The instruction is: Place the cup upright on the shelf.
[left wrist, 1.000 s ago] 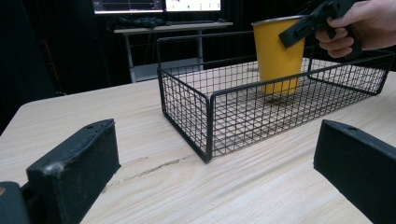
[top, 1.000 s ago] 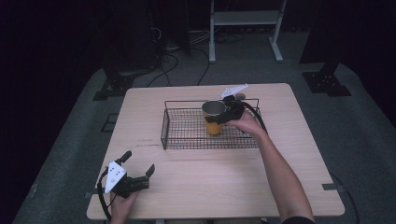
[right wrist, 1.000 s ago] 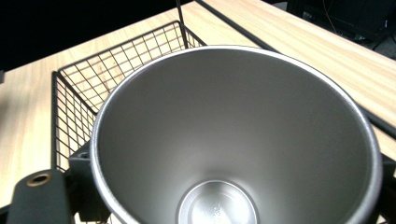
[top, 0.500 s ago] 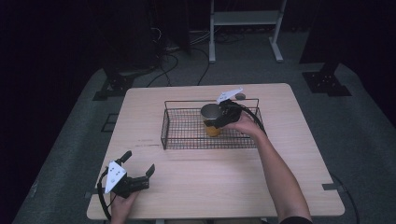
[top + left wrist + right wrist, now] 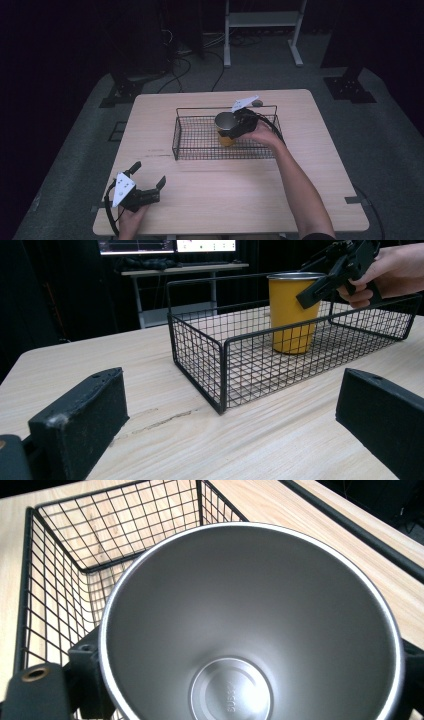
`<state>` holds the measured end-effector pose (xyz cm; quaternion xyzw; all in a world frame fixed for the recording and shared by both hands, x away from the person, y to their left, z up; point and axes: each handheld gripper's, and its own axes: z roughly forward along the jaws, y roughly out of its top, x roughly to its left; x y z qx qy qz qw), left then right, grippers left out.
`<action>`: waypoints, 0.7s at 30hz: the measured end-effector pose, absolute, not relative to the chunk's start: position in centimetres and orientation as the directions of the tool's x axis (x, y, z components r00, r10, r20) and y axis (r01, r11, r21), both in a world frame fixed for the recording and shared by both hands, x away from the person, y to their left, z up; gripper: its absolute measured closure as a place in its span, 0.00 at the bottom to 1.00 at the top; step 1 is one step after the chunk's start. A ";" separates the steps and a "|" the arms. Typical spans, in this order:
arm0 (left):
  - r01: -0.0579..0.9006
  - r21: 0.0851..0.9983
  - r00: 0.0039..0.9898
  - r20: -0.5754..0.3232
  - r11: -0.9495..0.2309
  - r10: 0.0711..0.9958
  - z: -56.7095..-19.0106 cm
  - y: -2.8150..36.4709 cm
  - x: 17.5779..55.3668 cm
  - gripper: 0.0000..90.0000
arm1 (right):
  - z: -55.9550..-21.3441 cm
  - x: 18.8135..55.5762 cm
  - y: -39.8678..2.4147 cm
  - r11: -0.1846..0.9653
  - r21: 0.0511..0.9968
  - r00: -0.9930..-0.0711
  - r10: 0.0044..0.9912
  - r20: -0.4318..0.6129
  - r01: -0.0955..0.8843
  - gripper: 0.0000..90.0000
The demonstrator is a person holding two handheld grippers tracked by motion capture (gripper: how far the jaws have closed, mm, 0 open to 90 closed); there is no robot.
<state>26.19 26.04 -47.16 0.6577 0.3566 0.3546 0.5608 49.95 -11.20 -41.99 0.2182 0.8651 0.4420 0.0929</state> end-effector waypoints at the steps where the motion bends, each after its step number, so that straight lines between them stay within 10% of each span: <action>1: 0.072 0.991 0.494 0.067 -0.117 0.867 -47.2 26.0 26.2 0.00 | -42.0 49.9 -11.2 0.513 0.806 -0.887 0.461 0.031 0.295 0.11; 21: 0.073 0.990 0.494 0.069 -0.120 0.867 -47.2 25.9 26.2 0.00 | -40.9 49.4 -11.3 0.475 0.834 -0.882 0.471 0.029 0.281 0.00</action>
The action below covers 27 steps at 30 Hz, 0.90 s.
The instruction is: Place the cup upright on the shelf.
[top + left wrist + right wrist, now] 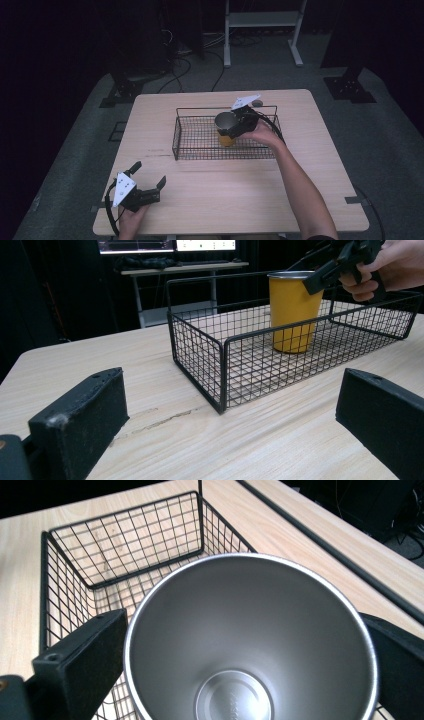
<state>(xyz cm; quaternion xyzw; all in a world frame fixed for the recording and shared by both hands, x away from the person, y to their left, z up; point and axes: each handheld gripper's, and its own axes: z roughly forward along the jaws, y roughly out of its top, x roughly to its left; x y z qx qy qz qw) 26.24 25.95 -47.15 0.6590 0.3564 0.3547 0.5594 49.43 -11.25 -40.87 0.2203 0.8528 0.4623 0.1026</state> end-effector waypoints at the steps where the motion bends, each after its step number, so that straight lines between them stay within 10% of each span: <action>1: 0.073 0.990 0.494 0.069 -0.120 0.867 -47.2 25.9 26.2 0.00 | -40.8 49.4 -11.3 0.471 0.836 -0.881 0.472 0.030 0.281 0.00; 27: 0.070 0.990 0.493 0.074 -0.124 0.867 -47.2 25.9 26.2 0.00 | -37.8 48.3 -13.4 0.356 0.895 -0.872 0.484 0.069 0.268 0.00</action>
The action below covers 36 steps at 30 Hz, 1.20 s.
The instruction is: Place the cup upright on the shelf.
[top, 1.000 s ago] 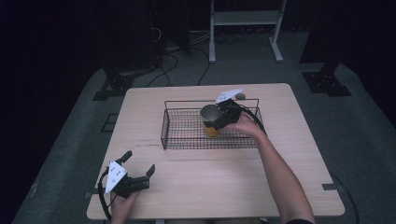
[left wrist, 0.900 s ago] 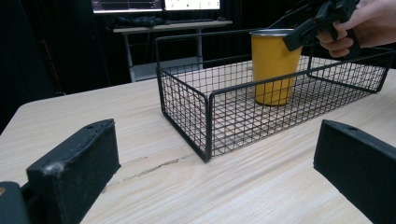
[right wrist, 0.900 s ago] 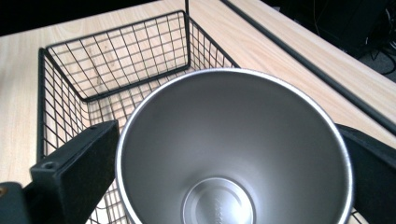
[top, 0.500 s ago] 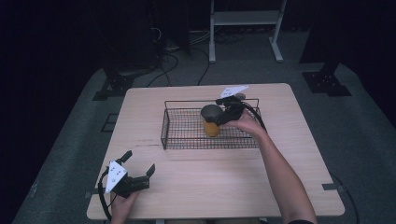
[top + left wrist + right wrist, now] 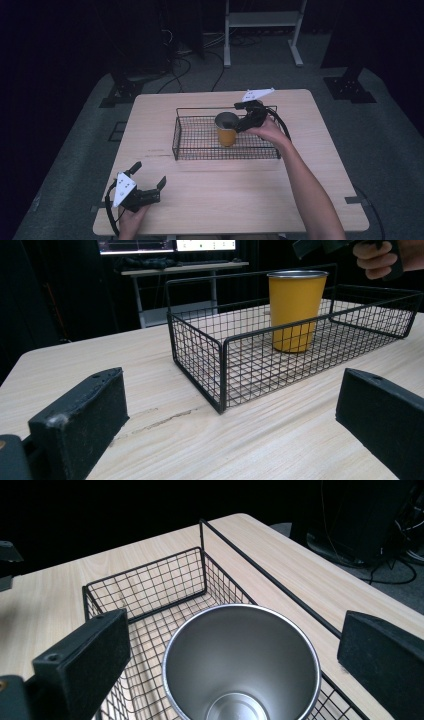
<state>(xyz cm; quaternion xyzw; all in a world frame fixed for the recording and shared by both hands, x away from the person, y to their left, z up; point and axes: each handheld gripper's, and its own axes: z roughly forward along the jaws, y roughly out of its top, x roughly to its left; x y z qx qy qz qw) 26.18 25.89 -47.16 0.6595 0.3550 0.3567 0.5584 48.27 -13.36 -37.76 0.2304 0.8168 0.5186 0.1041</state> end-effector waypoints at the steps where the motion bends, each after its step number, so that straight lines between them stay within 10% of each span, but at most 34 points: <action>1: 0.070 0.990 0.493 0.074 -0.125 0.867 -47.2 25.9 26.2 0.00 | -37.6 48.1 -13.4 0.355 0.897 -0.872 0.484 0.065 0.264 0.00; 36: 0.071 0.990 0.492 0.075 -0.126 0.867 -47.2 25.9 26.2 0.00 | -36.9 45.3 -16.5 0.325 0.899 -0.875 0.470 0.116 0.294 0.00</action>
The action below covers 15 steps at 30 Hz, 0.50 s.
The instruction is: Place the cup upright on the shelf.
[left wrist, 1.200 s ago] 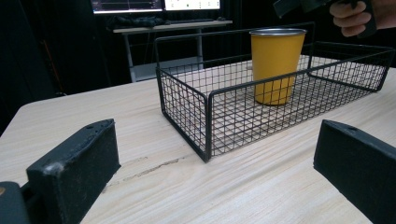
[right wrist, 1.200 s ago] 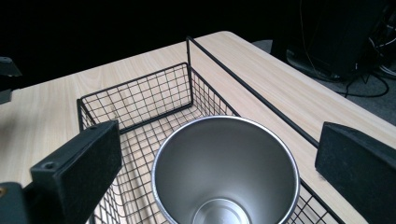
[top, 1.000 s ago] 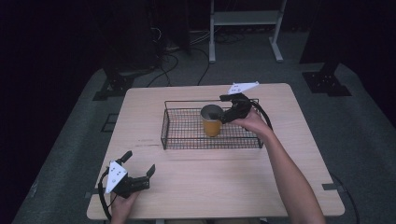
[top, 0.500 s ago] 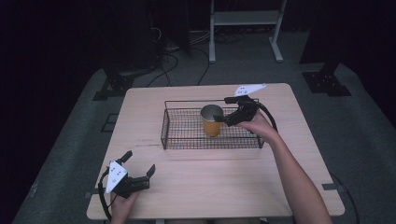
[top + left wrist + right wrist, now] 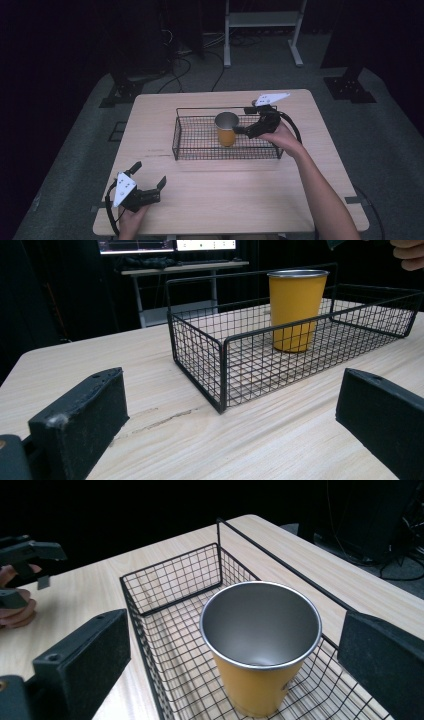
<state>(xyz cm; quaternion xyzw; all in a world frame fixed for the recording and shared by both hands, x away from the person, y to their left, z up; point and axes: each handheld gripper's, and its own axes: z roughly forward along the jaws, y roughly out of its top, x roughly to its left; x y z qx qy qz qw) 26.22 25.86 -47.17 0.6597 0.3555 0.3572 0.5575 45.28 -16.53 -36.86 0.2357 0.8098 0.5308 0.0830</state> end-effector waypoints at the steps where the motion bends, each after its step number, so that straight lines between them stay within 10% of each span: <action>1: 0.071 0.989 0.492 0.076 -0.126 0.867 -47.2 25.9 26.2 0.00 | -36.7 45.2 -16.6 0.329 0.897 -0.877 0.467 0.117 0.295 0.00; 15: 0.071 0.989 0.493 0.078 -0.129 0.867 -47.2 25.8 26.2 0.00 | -36.8 43.6 -17.9 0.348 0.891 -0.882 0.459 0.110 0.292 0.00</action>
